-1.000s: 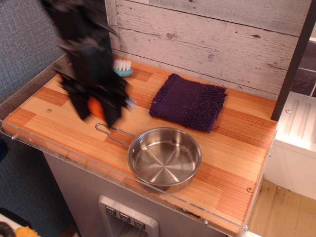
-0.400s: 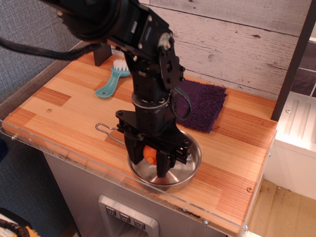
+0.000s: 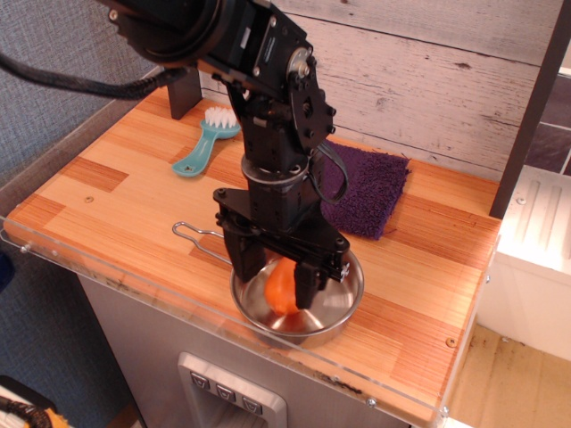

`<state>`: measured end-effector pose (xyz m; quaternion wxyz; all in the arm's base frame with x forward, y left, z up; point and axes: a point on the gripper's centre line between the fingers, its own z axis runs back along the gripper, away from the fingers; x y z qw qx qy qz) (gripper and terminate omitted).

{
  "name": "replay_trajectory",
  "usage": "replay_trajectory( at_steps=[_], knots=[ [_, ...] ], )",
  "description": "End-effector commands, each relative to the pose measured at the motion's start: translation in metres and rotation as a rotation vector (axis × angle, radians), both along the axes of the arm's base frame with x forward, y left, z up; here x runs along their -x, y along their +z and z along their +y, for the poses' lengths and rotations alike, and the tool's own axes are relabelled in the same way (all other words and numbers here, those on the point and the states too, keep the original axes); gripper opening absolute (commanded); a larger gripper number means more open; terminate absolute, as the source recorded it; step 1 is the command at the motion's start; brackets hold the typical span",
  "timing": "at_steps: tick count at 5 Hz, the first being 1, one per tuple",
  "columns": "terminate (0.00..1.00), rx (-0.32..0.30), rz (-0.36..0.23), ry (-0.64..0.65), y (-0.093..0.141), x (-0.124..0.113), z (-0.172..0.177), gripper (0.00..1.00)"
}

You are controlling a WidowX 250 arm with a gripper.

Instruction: Place the orange object inside the pot

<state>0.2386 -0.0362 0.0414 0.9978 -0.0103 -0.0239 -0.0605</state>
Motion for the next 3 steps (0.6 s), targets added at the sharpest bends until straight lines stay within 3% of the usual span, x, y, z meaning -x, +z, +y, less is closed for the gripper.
replay_trajectory(
  at_steps=[1,2,3],
  knots=[
    [0.0,0.015,-0.109,0.044,0.043,-0.005,0.043,1.0],
    [0.0,-0.008,-0.139,0.146,0.068,-0.009,0.093,1.0],
    [0.0,-0.013,-0.114,0.152,0.065,-0.019,0.118,1.0]
  ],
)
